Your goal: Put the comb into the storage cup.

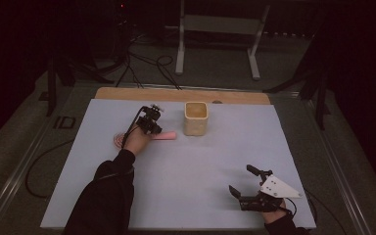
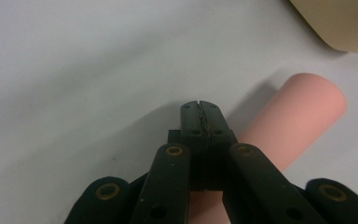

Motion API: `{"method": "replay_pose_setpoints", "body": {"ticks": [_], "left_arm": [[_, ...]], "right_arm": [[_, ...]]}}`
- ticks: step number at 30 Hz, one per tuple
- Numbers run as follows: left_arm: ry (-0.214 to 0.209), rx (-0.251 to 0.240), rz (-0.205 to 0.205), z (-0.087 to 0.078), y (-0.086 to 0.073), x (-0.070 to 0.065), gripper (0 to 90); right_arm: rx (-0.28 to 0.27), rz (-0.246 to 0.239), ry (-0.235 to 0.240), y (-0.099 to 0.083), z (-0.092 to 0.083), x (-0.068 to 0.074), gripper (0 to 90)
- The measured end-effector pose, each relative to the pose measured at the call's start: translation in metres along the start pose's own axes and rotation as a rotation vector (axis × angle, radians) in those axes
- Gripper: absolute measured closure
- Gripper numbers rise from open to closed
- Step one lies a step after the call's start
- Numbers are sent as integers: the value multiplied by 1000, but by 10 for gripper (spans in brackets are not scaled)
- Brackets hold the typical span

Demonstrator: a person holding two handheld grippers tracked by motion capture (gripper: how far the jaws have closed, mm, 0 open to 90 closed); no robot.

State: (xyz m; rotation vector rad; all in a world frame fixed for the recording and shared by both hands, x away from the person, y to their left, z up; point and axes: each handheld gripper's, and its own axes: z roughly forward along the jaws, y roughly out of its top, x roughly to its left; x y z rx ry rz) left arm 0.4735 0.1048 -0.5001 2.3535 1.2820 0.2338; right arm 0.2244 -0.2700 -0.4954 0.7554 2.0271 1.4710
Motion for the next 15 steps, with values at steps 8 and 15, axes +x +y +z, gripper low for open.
{"method": "replay_pose_setpoints", "body": {"ticks": [8,15], "left_arm": [[-7,18,28,-3,-7,-10,899],[-4,26,69,-7,-8,-23,899]], "right_arm": [[1,0,-2,0,0,0,88],[7,0,-5,0,1,0,88]]}}
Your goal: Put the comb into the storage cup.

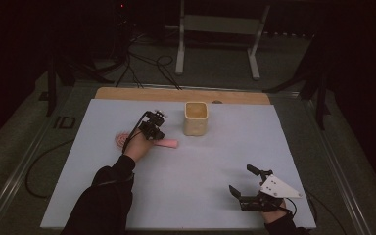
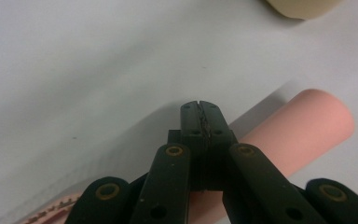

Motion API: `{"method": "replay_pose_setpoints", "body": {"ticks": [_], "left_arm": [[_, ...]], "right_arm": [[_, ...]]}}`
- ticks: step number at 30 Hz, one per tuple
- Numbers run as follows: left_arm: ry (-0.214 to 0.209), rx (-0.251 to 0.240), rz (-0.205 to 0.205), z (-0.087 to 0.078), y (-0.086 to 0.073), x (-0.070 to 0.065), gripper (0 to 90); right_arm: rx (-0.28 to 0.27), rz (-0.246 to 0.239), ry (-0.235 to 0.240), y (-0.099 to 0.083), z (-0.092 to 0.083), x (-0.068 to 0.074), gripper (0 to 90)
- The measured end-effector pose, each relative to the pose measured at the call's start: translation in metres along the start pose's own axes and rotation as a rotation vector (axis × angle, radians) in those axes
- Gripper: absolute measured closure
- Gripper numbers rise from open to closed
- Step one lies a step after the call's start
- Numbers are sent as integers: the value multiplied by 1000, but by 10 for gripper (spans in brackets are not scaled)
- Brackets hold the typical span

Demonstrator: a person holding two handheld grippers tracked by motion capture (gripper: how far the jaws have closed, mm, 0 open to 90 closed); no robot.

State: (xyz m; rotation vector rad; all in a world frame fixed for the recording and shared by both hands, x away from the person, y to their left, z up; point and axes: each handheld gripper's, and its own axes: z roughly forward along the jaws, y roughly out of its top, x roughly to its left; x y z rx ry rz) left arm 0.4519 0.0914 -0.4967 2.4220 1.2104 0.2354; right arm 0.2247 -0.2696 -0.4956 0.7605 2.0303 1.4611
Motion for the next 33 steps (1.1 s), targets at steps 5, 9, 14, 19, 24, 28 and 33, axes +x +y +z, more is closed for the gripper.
{"method": "replay_pose_setpoints", "body": {"ticks": [5,9,14,19,24,28,33], "left_arm": [[-13,17,21,0,-2,-6,900],[-35,22,45,-3,-7,-16,899],[-56,24,62,-6,-14,-22,899],[-63,27,81,-10,-24,-29,899],[-58,35,99,-13,-31,-35,899],[-68,41,115,-18,-43,-41,899],[-75,47,128,-24,-54,-44,899]], "right_arm": [[-4,-2,0,0,0,0,88],[-3,-1,0,0,0,0,88],[-2,0,0,0,0,0,88],[0,-1,-3,0,0,0,88],[-5,0,-5,0,0,0,88],[-6,3,-7,0,-1,-1,88],[-4,1,-8,0,0,0,88]]}}
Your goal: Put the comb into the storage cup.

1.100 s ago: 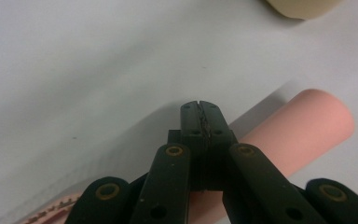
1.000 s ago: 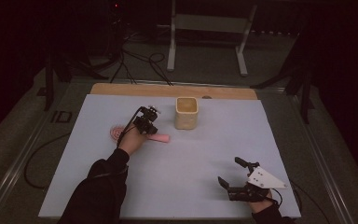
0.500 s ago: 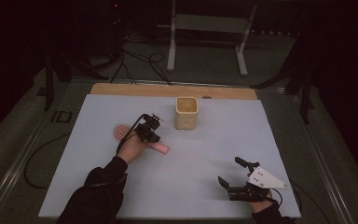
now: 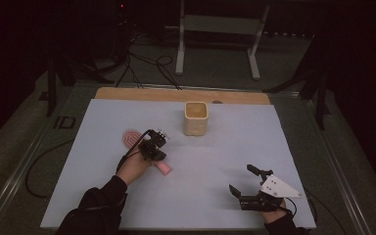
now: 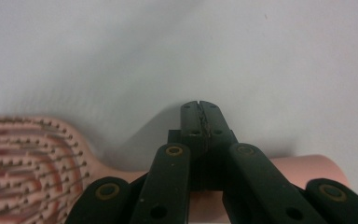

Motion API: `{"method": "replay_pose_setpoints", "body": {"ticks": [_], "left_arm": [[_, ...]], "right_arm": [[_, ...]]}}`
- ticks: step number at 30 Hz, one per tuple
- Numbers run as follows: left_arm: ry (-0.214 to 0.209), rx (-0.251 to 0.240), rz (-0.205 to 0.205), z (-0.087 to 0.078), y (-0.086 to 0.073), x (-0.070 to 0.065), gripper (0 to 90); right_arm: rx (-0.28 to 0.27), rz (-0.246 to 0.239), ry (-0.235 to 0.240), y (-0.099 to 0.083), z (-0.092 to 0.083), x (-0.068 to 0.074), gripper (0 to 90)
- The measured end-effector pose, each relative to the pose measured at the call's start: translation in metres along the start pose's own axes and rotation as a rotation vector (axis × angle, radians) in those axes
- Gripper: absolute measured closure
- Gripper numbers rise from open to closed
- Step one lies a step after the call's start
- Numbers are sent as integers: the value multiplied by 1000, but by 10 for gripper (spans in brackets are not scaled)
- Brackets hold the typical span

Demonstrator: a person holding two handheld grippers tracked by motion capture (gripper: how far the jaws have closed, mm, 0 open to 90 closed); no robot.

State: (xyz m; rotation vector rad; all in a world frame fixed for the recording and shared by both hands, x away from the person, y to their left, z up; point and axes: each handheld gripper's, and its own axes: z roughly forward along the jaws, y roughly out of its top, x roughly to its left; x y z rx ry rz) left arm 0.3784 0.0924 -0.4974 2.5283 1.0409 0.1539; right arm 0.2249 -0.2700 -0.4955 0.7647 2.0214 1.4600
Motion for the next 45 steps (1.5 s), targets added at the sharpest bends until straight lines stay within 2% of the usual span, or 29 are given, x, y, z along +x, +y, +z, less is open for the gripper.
{"method": "replay_pose_setpoints", "body": {"ticks": [10,21,34,39,45], "left_arm": [[-1,12,11,-13,-26,-3,899],[5,34,2,-28,-55,2,899],[27,53,-49,-46,-91,23,899],[49,67,-51,-51,-99,28,899],[52,73,-61,-55,-107,34,899]], "right_arm": [[1,-3,1,0,0,1,88],[6,-4,0,0,1,1,88],[7,-8,-1,-1,1,1,88],[8,-5,-1,-1,2,1,88],[7,-6,-2,-1,2,1,88]]}}
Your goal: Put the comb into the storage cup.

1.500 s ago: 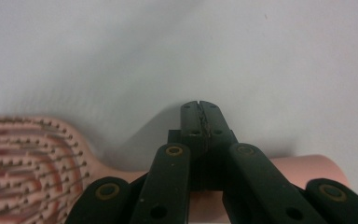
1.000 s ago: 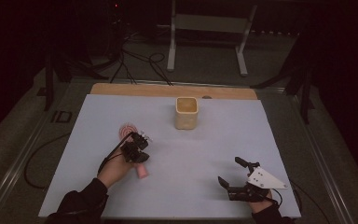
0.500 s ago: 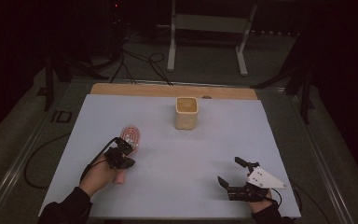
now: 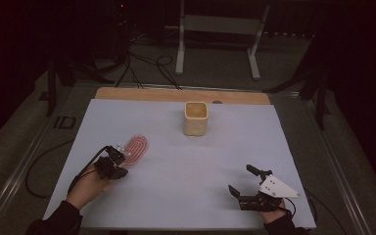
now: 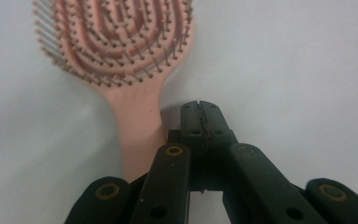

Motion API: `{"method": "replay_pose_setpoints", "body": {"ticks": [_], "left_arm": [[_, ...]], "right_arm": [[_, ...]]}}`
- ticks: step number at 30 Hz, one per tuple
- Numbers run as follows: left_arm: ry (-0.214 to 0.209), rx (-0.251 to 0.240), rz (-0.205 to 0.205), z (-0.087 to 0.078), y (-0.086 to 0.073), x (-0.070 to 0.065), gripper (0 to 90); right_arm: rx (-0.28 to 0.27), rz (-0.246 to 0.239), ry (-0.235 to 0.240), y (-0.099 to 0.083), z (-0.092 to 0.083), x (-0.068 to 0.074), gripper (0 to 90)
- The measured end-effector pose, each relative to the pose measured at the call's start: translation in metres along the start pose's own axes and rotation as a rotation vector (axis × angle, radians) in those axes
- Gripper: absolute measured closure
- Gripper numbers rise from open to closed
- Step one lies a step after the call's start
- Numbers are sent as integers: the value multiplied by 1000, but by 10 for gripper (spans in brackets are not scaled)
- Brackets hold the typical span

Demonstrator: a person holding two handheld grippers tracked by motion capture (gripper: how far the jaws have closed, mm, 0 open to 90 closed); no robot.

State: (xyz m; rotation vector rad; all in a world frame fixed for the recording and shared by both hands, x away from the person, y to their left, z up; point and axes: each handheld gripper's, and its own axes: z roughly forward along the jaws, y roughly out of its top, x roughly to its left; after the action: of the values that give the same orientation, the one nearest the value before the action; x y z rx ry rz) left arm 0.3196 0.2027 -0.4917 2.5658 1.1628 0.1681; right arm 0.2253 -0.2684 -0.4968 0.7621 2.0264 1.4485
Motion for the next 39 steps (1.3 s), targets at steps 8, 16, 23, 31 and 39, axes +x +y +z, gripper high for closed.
{"method": "replay_pose_setpoints", "body": {"ticks": [8,16,23,31,39], "left_arm": [[23,23,6,-6,-8,7,898],[37,0,28,-26,-9,8,842],[53,-17,25,-46,-8,12,743],[55,-16,-5,-51,-5,18,383],[29,-4,-12,-45,-2,22,109]], "right_arm": [[2,1,2,0,1,0,88],[5,4,4,0,1,1,88],[6,-1,4,0,1,1,88],[9,3,2,0,1,1,88],[8,2,3,-1,2,1,88]]}}
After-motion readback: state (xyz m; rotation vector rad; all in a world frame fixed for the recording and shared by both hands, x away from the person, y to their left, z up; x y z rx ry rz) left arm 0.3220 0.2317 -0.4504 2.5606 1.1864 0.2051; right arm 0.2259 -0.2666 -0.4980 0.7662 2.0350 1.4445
